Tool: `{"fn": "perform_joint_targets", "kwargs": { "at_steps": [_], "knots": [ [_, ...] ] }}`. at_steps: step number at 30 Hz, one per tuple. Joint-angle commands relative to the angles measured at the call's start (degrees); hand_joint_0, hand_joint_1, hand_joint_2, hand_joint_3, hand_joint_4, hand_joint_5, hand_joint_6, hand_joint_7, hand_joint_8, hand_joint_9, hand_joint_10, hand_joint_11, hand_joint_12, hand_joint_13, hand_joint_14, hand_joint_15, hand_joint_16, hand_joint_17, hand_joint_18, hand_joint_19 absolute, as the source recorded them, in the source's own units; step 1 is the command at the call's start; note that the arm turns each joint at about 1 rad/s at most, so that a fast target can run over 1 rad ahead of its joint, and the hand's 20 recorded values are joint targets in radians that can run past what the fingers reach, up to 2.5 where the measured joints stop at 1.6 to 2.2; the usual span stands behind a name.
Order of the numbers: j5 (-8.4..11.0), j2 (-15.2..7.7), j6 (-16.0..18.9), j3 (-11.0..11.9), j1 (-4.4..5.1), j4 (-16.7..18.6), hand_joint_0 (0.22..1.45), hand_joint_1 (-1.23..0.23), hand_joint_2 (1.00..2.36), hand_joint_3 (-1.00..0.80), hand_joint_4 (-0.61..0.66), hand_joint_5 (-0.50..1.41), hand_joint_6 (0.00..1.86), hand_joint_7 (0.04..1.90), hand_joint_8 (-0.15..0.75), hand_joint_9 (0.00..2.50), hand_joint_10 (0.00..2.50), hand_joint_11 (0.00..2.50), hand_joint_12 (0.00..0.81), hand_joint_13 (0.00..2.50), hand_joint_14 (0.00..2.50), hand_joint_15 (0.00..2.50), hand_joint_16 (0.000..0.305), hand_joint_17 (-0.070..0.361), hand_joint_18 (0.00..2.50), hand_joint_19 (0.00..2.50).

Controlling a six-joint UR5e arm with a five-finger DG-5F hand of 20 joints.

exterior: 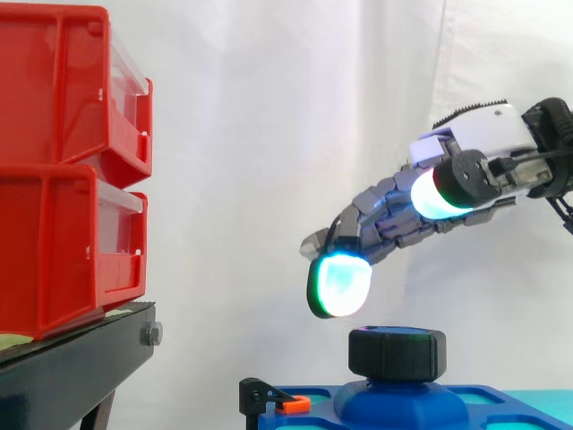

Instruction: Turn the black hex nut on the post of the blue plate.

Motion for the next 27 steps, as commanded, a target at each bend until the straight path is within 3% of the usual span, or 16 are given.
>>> {"fn": "perform_joint_targets", "kwargs": {
  "at_steps": [1,2,3,4,8,17,27],
  "knots": [
    [0.15,0.03,0.06,0.15,0.67,1.13,0.45,-0.23,1.0,-0.5,0.25,-0.23,0.5,0.81,0.251,0.02,0.0,0.0,0.377,0.0,0.0,0.0,0.057,0.128,0.0,0.28],
    [0.24,-0.06,0.42,-0.2,1.1,2.18,0.45,-0.23,1.0,-0.5,0.25,-0.23,0.5,0.81,0.251,0.02,0.0,0.0,0.377,0.0,0.0,0.0,0.057,0.127,0.0,0.28],
    [0.76,-0.06,1.65,-0.29,3.13,3.33,0.45,-0.23,1.0,-0.5,0.25,-0.23,0.5,0.81,0.251,0.02,0.0,0.0,0.377,0.0,0.0,0.0,0.057,0.127,0.0,0.28],
    [1.2,-0.15,2.09,-0.29,4.36,3.33,0.45,-0.23,1.0,-0.5,0.24,-0.23,0.5,0.81,0.251,0.02,0.0,0.0,0.377,0.0,0.0,0.0,0.057,0.127,0.0,0.27],
    [4.02,-0.15,2.53,-0.29,6.2,2.18,0.45,-0.23,1.0,-0.5,0.24,-0.23,0.5,0.81,0.252,0.03,0.0,0.0,0.377,0.0,0.0,0.0,0.057,0.128,0.0,0.27],
    [7.09,-0.15,4.28,-1.17,8.49,-0.54,0.45,-0.23,1.0,-0.5,0.24,-0.23,0.5,0.81,0.252,0.03,0.0,0.0,0.378,0.0,0.0,0.01,0.057,0.128,0.0,0.28],
    [7.27,-0.23,4.55,-3.37,8.58,1.92,0.45,-0.23,1.0,-0.5,0.25,-0.23,0.5,0.81,0.254,0.04,0.0,0.0,0.376,0.0,0.0,0.0,0.057,0.129,0.0,0.28]
  ]
}}
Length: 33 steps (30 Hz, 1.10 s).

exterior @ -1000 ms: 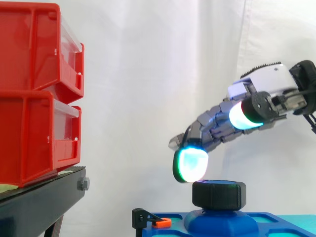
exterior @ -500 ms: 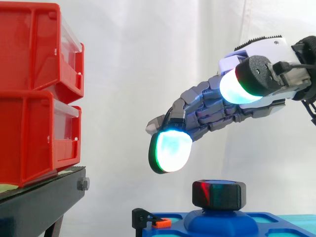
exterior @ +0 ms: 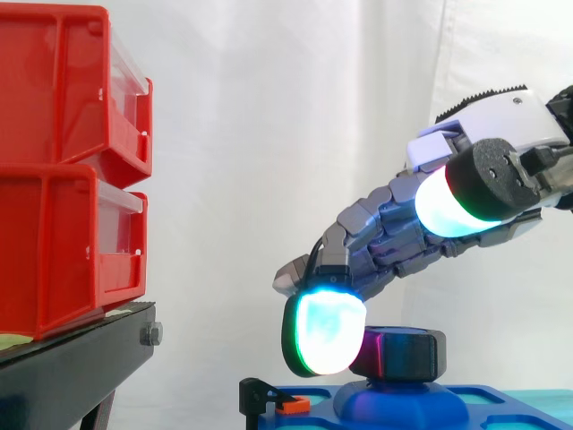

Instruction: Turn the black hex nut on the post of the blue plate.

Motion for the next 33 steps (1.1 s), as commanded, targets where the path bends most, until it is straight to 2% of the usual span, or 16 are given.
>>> {"fn": "perform_joint_targets", "kwargs": {
  "at_steps": [1,9,17,22,25,32,33],
  "knots": [
    [0.02,-0.06,-0.13,-0.54,0.11,0.63,0.45,-0.23,1.0,-0.5,0.25,-0.23,0.5,0.81,0.253,0.04,0.0,0.0,0.376,0.0,0.0,0.01,0.057,0.129,0.0,0.29],
    [0.02,-0.06,-1.09,-0.54,0.02,0.46,0.45,-0.23,1.0,-0.5,0.25,-0.23,0.5,0.81,0.256,0.04,0.0,0.0,0.376,0.0,0.0,0.01,0.057,0.129,0.0,0.29],
    [-0.42,-0.06,-1.97,-0.54,-0.86,-0.07,0.45,-0.23,1.0,-0.5,0.25,-0.23,0.5,0.8,0.255,0.04,0.0,0.0,0.376,0.0,0.0,0.01,0.057,0.128,0.0,0.28],
    [-0.42,0.03,-2.24,-0.54,-1.03,-1.12,0.45,-0.22,1.0,-0.5,0.25,-0.23,0.5,0.81,0.256,0.05,0.0,0.0,0.375,0.0,0.0,0.01,0.057,0.128,0.0,0.29],
    [-0.77,-0.06,-2.5,-0.54,-1.65,-1.04,0.45,-0.22,1.0,-0.5,0.25,-0.23,0.5,0.81,0.257,0.05,0.0,0.0,0.375,0.0,0.0,0.01,0.057,0.128,0.0,0.29],
    [-1.39,-0.06,-3.2,-0.54,-2.35,-0.95,0.45,-0.22,1.0,-0.5,0.25,-0.23,0.5,0.81,0.257,0.05,0.0,0.0,0.375,0.0,0.0,0.01,0.057,0.128,0.0,0.28],
    [-1.65,-0.06,-3.38,-0.63,-2.7,-0.95,0.45,-0.22,1.0,-0.5,0.25,-0.23,0.5,0.81,0.256,0.05,0.0,0.0,0.375,0.0,0.0,0.01,0.057,0.128,0.0,0.29]
  ]
}}
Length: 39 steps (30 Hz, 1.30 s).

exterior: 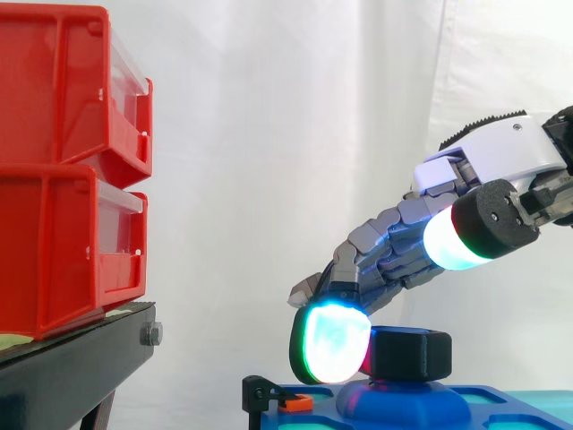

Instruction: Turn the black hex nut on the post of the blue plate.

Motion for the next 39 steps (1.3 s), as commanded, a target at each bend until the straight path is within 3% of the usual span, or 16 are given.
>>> {"fn": "perform_joint_targets", "kwargs": {
  "at_steps": [1,11,29,39],
  "knots": [
    [-0.68,-0.04,-0.51,0.03,-0.72,0.03,0.45,-0.22,1.0,-0.5,0.25,-0.23,0.5,0.81,0.256,0.05,0.0,0.0,0.375,0.0,0.0,0.01,0.057,0.128,0.0,0.29],
    [-2.17,-0.04,-1.3,0.03,-2.04,0.2,0.45,-0.22,1.0,-0.5,0.25,-0.23,0.5,0.81,0.258,0.05,0.0,0.0,0.377,0.01,0.0,0.01,0.057,0.128,0.01,0.29],
    [-6.83,0.05,-2.88,0.03,-5.91,0.82,0.45,-0.22,1.0,-0.5,0.25,-0.23,0.5,0.81,0.257,0.05,0.0,0.0,0.376,0.02,0.0,0.01,0.057,0.127,0.03,0.29],
    [-6.92,0.05,-2.88,2.31,-5.73,0.46,0.45,-0.21,1.0,-0.5,0.24,-0.23,0.5,0.8,0.259,0.06,0.0,0.0,0.376,0.04,0.0,0.03,0.056,0.127,0.04,0.3]
  ]
}}
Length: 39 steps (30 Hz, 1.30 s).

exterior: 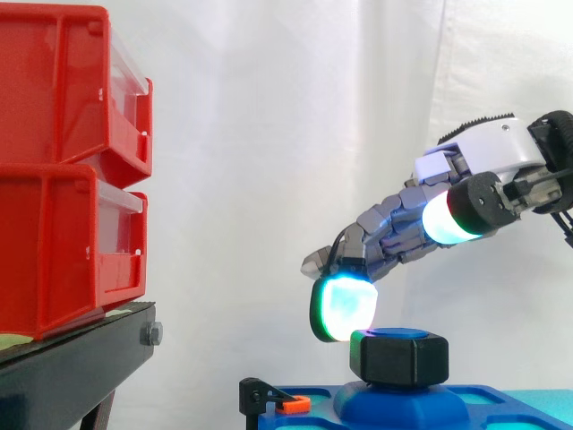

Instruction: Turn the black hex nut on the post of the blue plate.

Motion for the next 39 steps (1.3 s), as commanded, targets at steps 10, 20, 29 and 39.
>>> {"fn": "perform_joint_targets", "kwargs": {
  "at_steps": [10,20,29,39],
  "knots": [
    [1.56,-0.06,0.53,0.74,2.5,4.01,0.45,-0.2,1.0,-0.5,0.24,-0.23,0.5,0.8,0.259,0.06,0.0,0.0,0.376,0.04,0.0,0.03,0.057,0.127,0.05,0.31],
    [4.37,-1.47,3.95,0.74,6.54,5.25,0.45,-0.2,1.0,-0.5,0.24,-0.23,0.5,0.8,0.261,0.07,0.0,0.0,0.378,0.05,0.0,0.03,0.057,0.128,0.05,0.31],
    [4.46,-2.7,4.75,0.65,7.6,4.89,0.45,-0.2,1.0,-0.5,0.24,-0.23,0.5,0.8,0.264,0.08,0.0,0.0,0.377,0.05,0.0,0.03,0.057,0.129,0.06,0.31],
    [4.81,-2.7,4.75,-0.41,7.6,4.89,0.45,-0.2,1.0,-0.5,0.25,-0.22,0.5,0.81,0.264,0.09,0.0,0.0,0.377,0.06,0.0,0.03,0.057,0.128,0.06,0.32]
  ]
}}
